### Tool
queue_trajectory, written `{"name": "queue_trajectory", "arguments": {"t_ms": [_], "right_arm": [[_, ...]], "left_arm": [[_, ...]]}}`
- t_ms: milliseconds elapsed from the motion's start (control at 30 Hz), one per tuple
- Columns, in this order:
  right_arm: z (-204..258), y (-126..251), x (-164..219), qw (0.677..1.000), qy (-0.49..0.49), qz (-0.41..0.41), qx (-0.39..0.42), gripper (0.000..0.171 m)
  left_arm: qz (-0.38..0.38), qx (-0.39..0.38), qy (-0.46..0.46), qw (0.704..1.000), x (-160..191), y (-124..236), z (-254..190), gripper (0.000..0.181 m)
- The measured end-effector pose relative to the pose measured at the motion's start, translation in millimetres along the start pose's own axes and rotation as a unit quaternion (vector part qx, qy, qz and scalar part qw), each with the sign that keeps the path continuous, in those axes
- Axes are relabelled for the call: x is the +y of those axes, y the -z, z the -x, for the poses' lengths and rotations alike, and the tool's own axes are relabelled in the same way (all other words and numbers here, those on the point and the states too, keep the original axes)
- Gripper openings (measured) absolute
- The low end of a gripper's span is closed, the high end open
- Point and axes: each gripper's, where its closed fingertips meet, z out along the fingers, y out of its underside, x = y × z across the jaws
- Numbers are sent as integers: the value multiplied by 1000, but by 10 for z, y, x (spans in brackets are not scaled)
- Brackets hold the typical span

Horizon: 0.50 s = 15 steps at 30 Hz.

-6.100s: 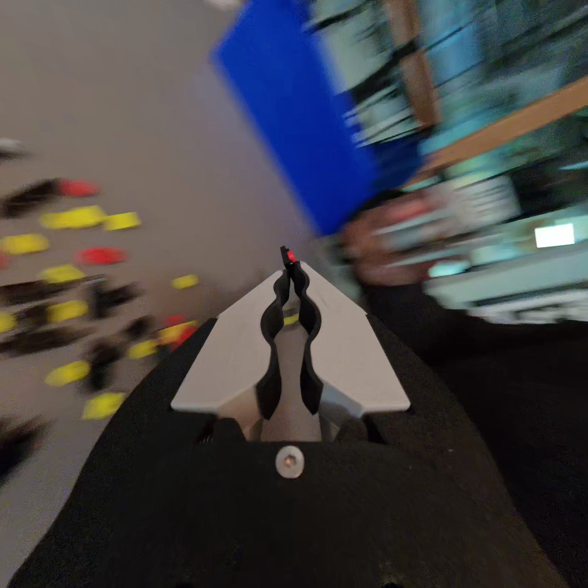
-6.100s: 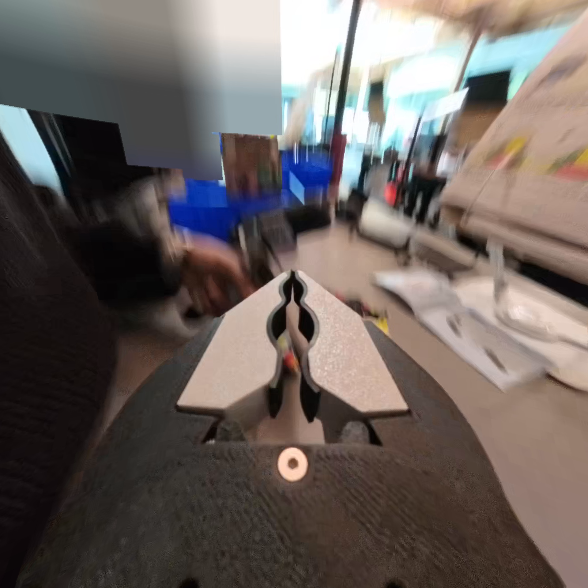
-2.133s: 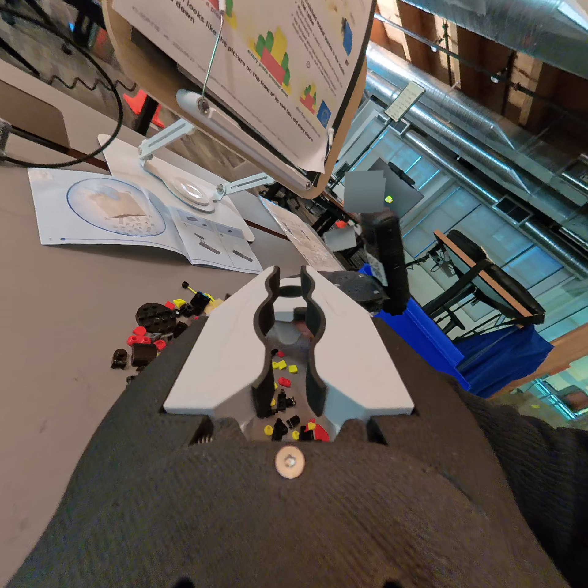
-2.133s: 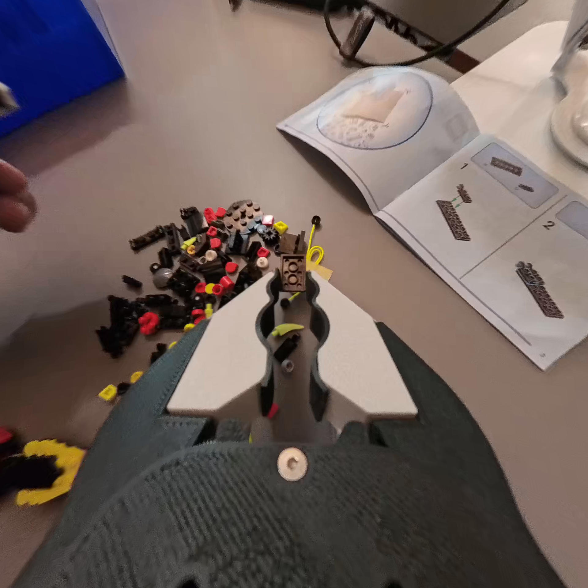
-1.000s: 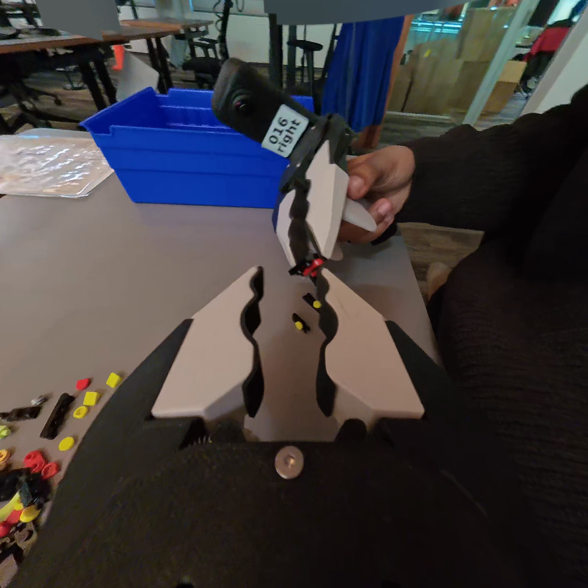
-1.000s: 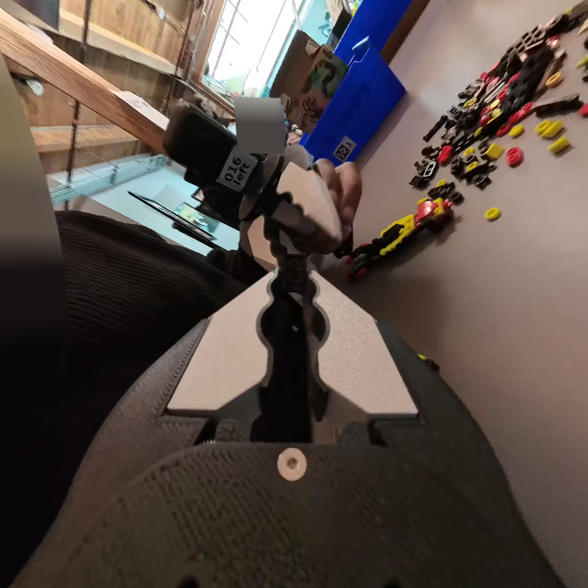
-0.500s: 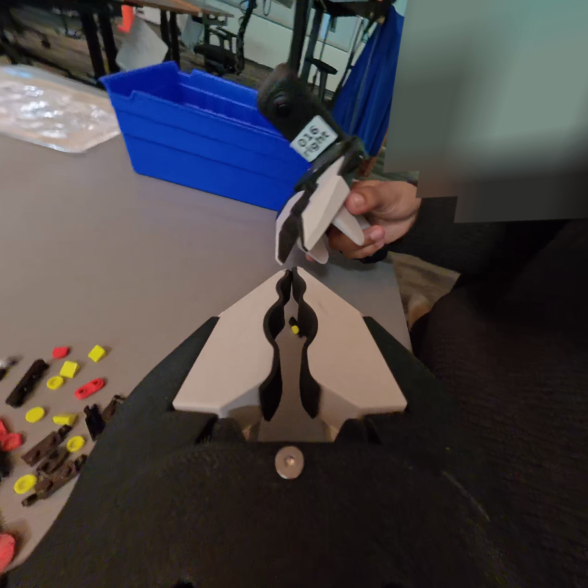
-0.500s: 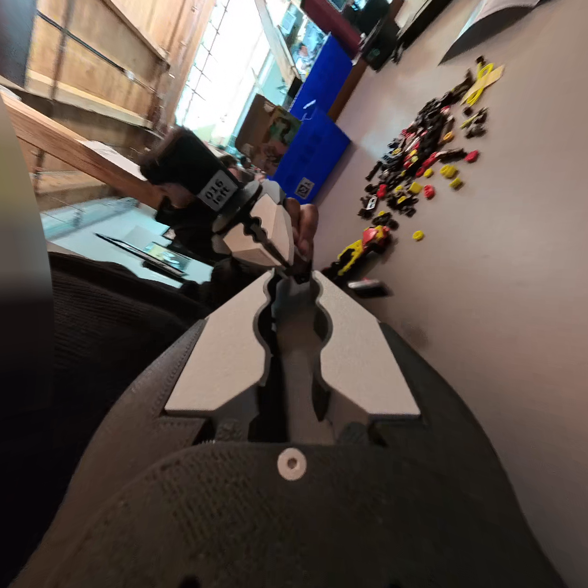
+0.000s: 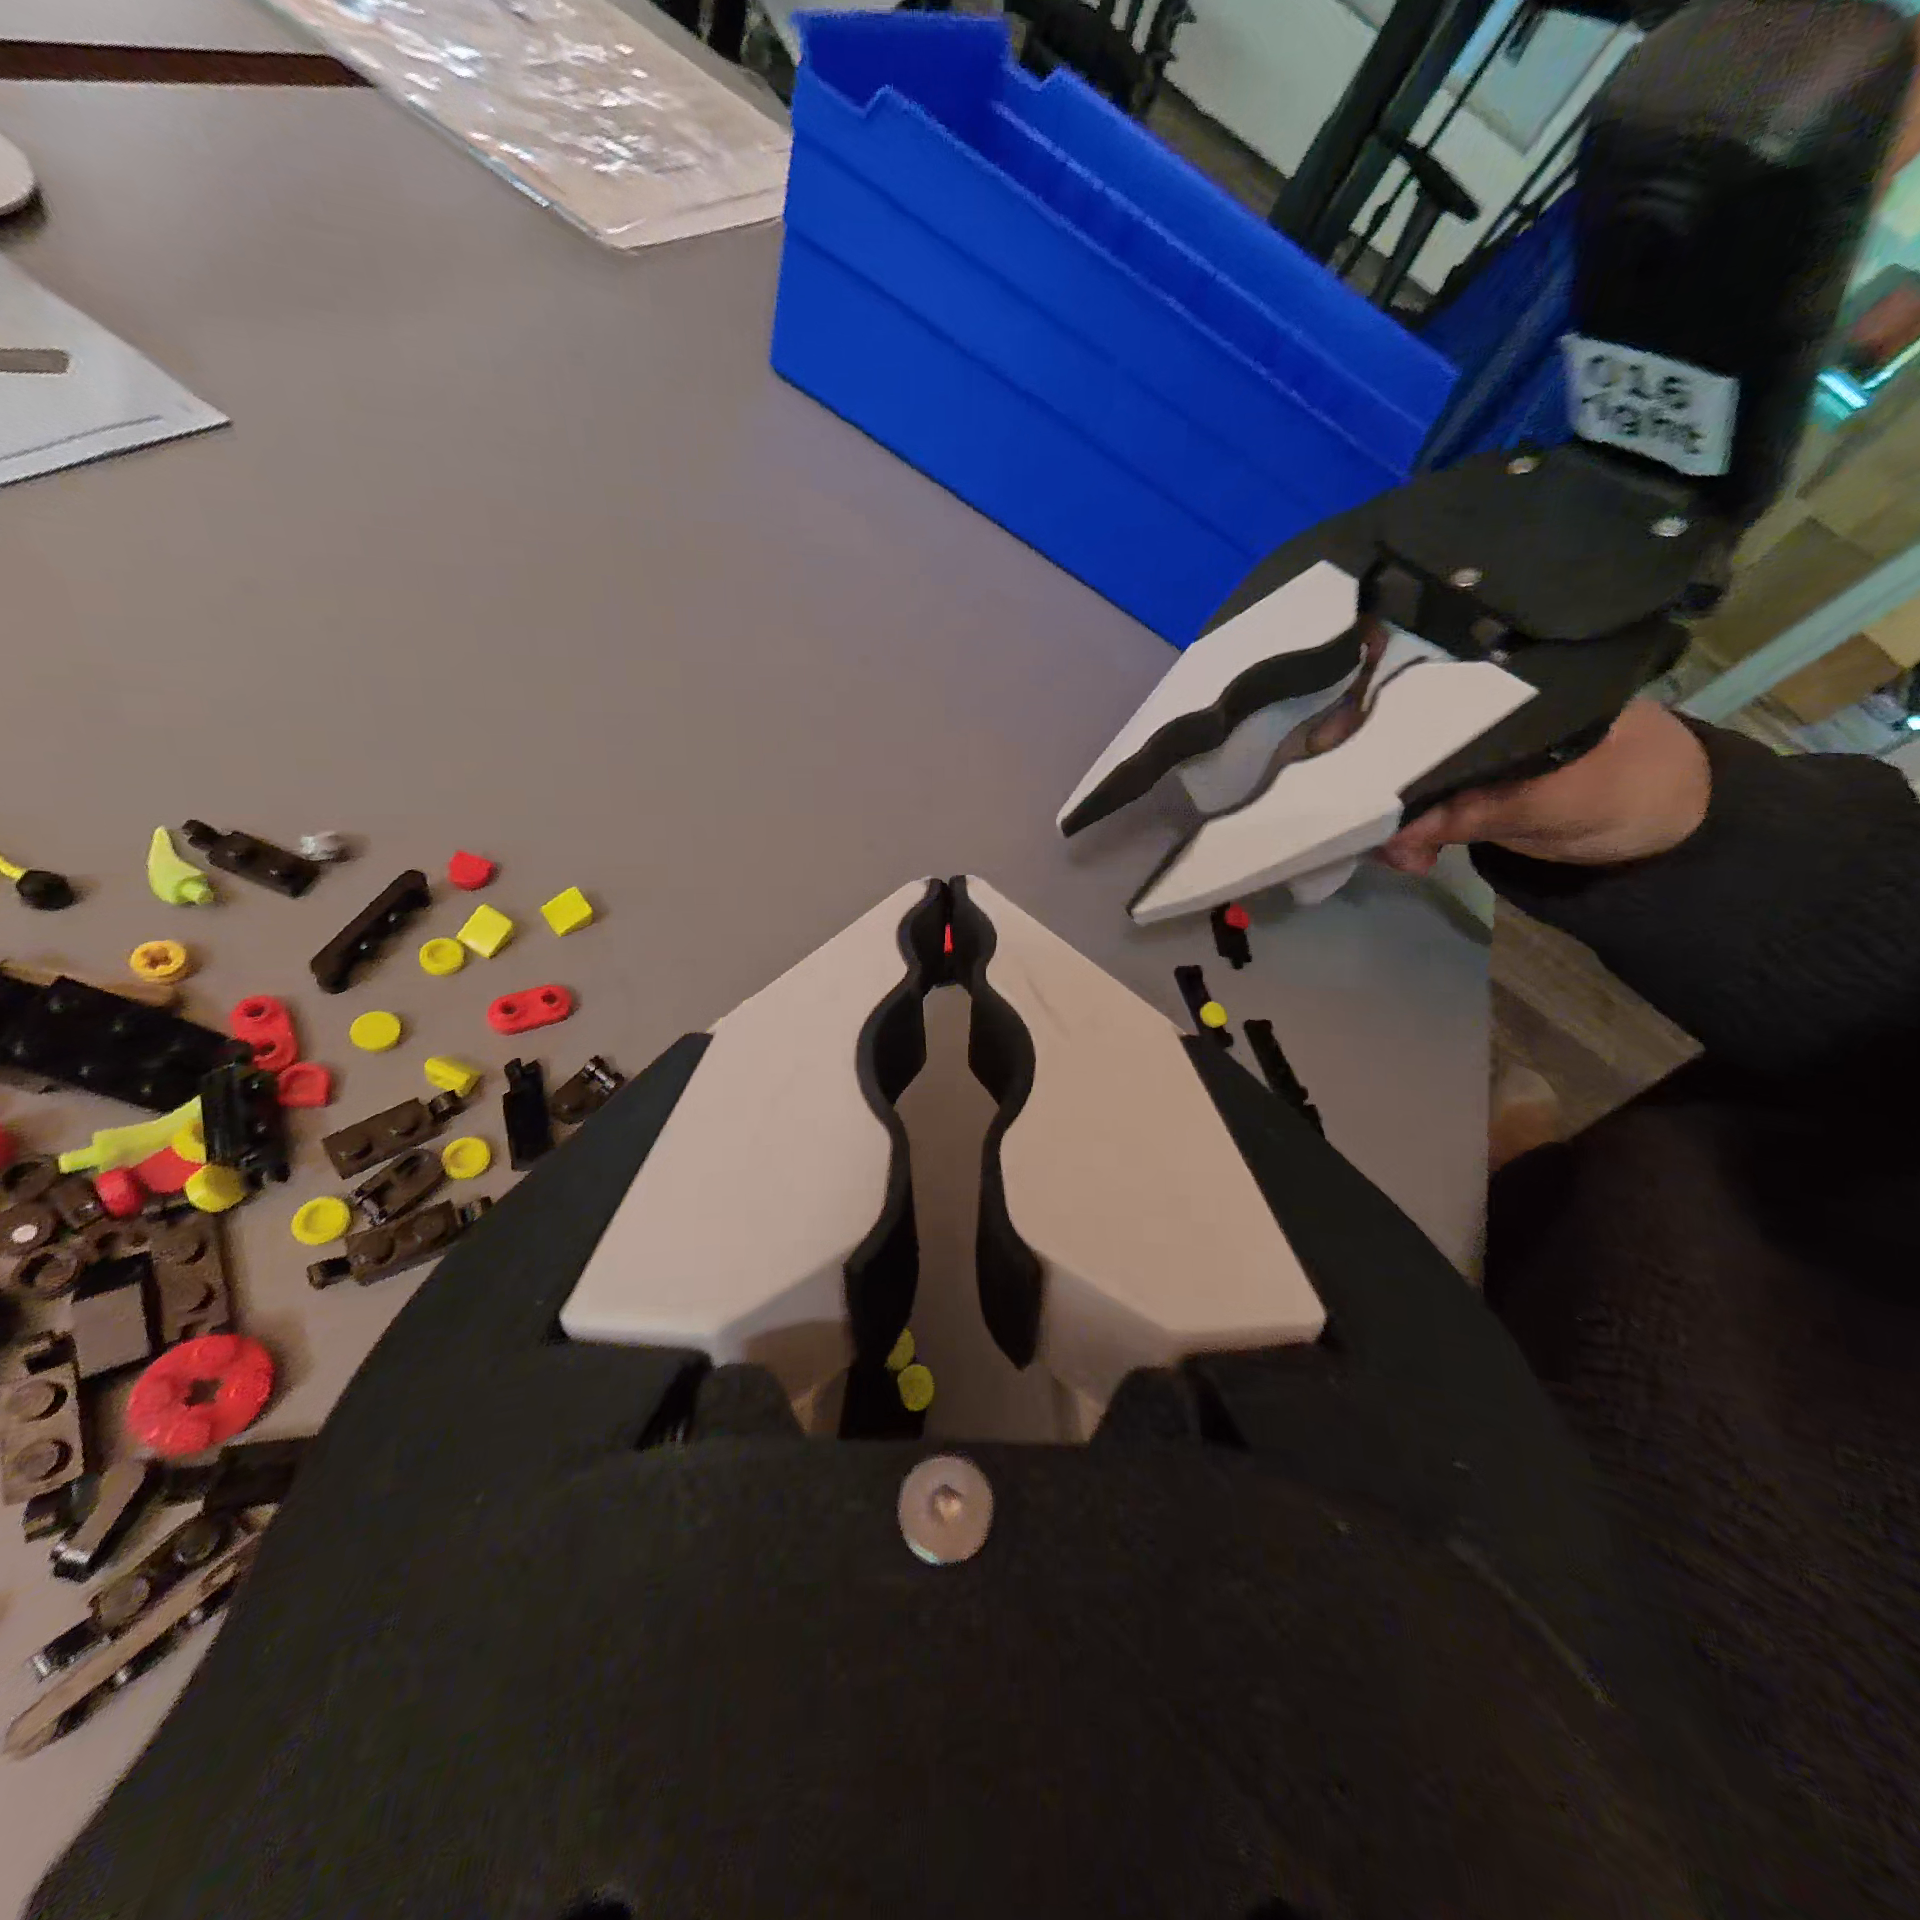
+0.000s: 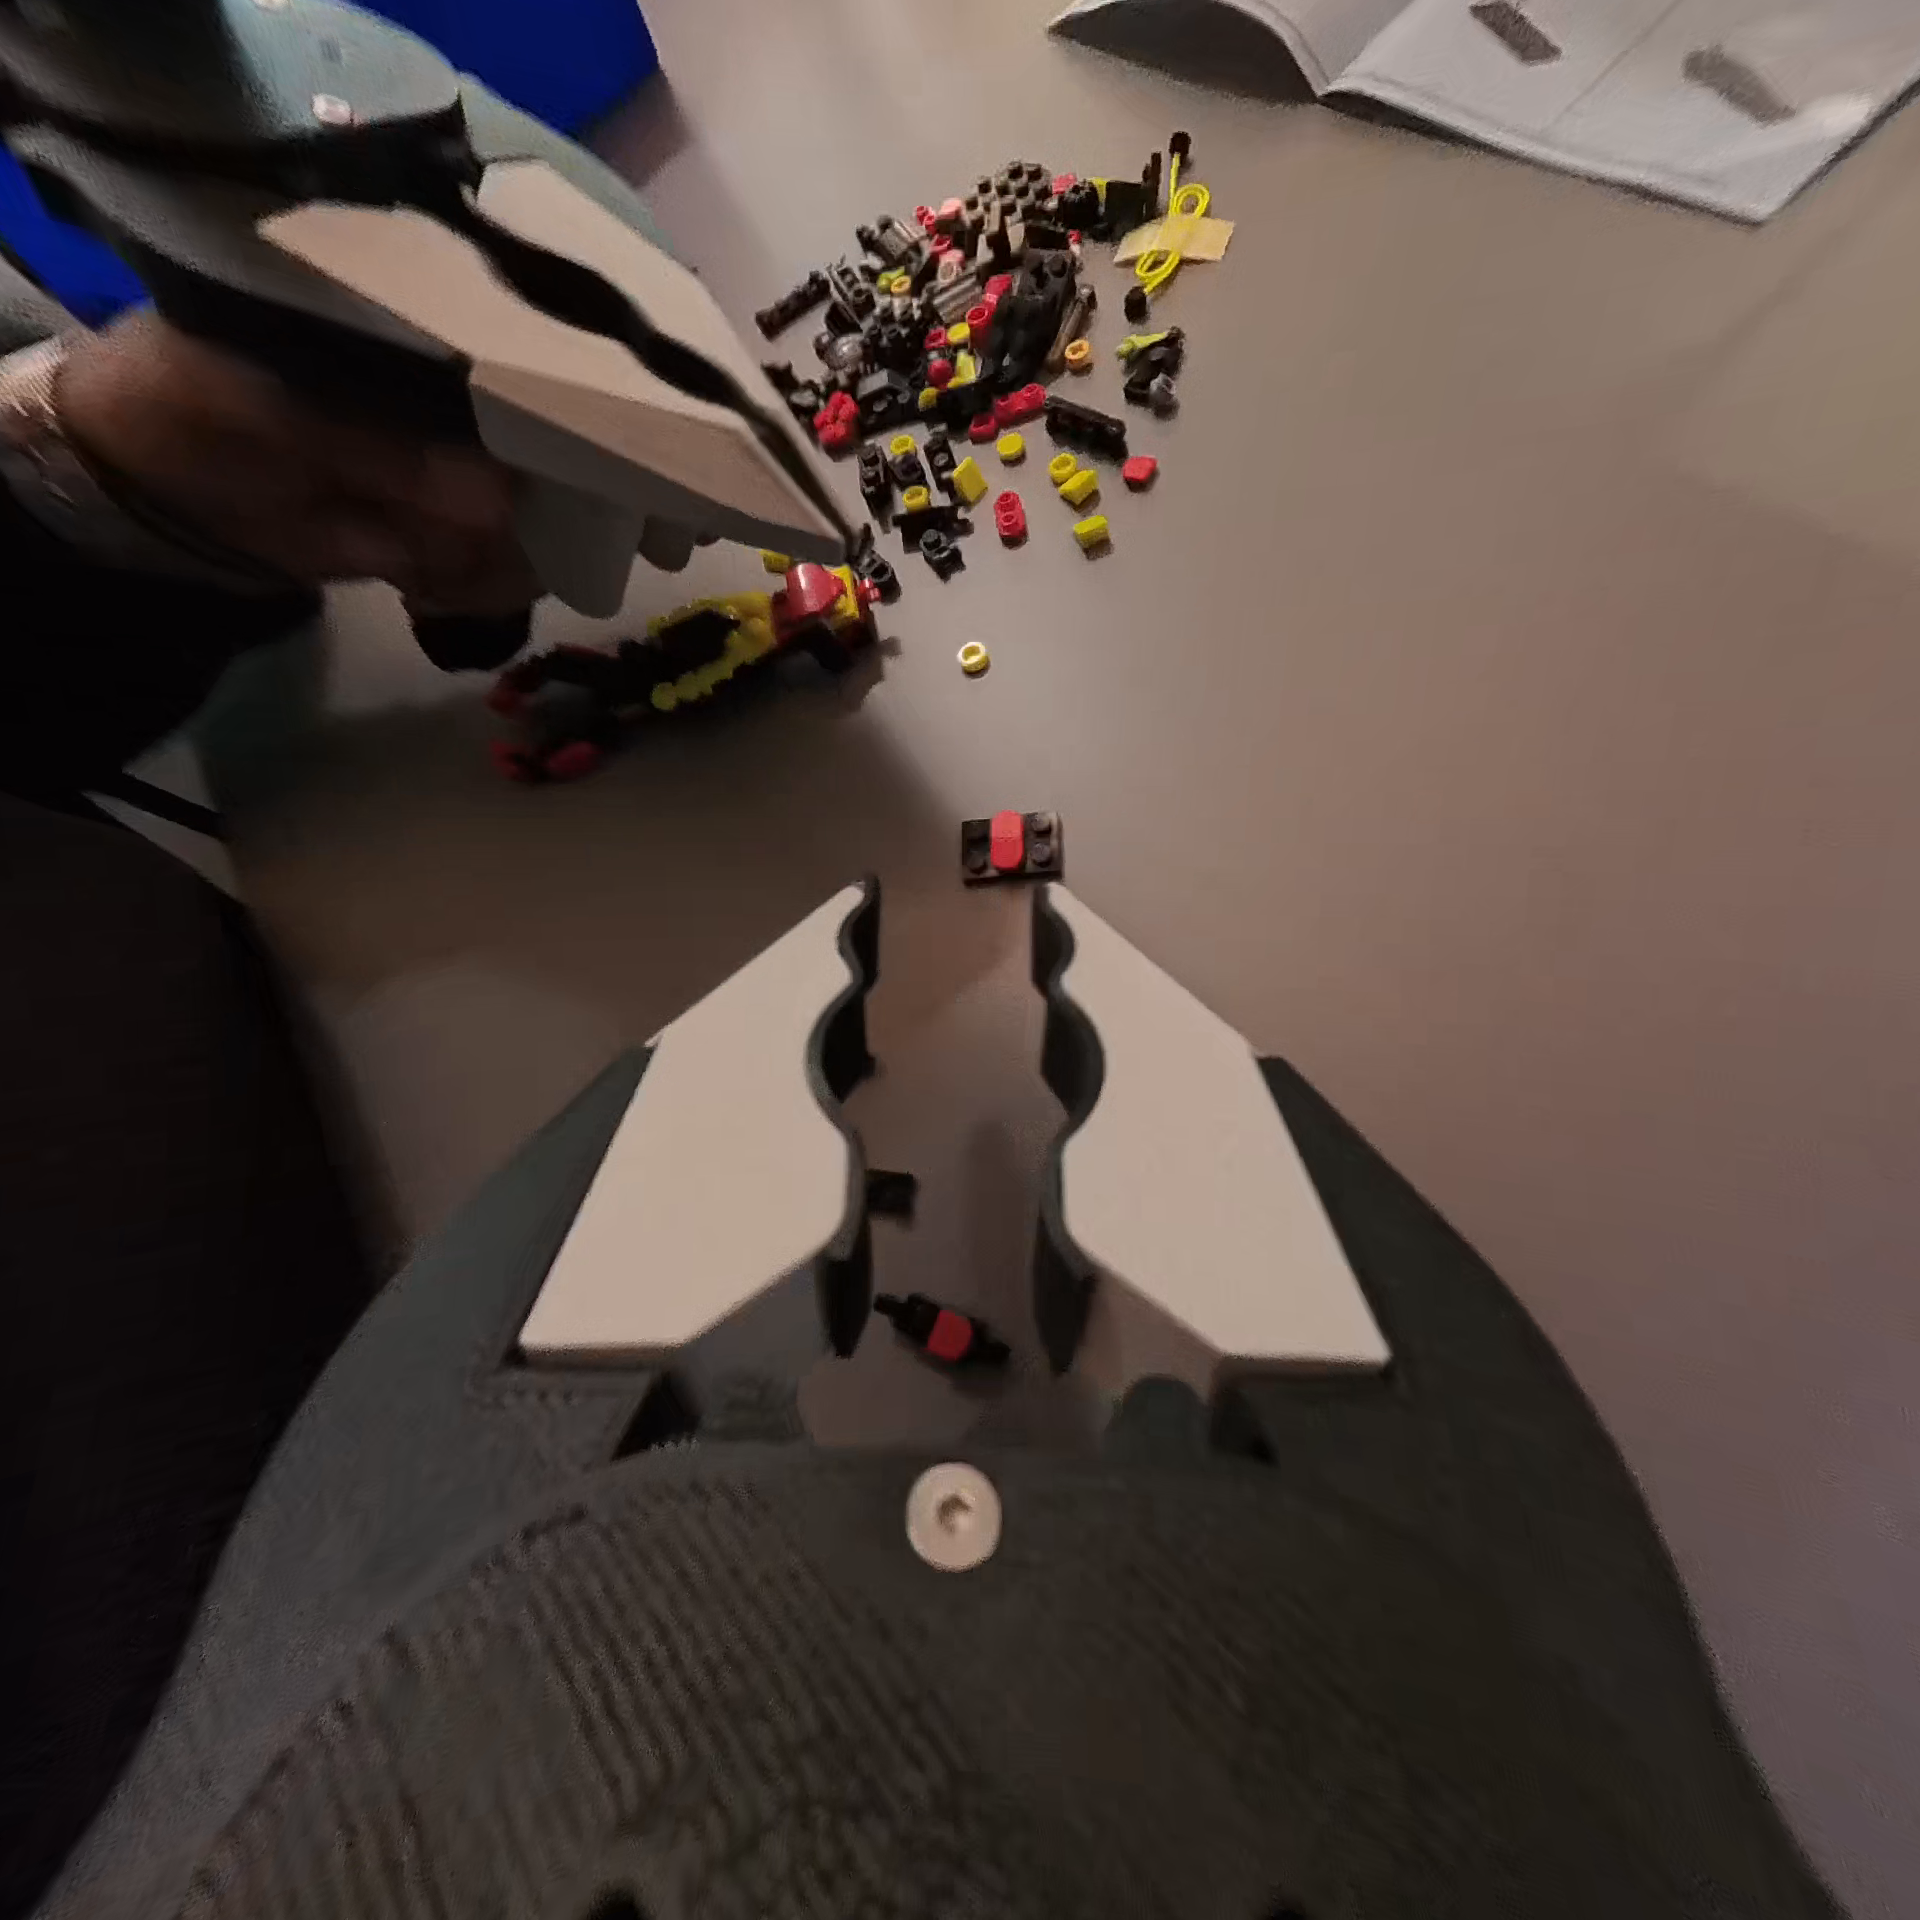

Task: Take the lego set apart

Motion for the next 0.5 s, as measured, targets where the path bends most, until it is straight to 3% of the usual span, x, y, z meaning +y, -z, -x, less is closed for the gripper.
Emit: {"name": "queue_trajectory", "arguments": {"t_ms": [67,200,367,500], "right_arm": [[39,-30,-45,998,66,-7,17,45],[72,-158,-78,988,151,-1,42,49],[-108,-408,106,985,141,80,65,37],[-50,-440,119,988,121,85,45,23]], "left_arm": [[8,-7,-6,1000,24,-16,15,0],[1,-27,-8,1000,0,-10,80,0],[-16,-20,22,999,-53,35,116,0],[-19,-10,31,999,-55,45,113,2]]}}
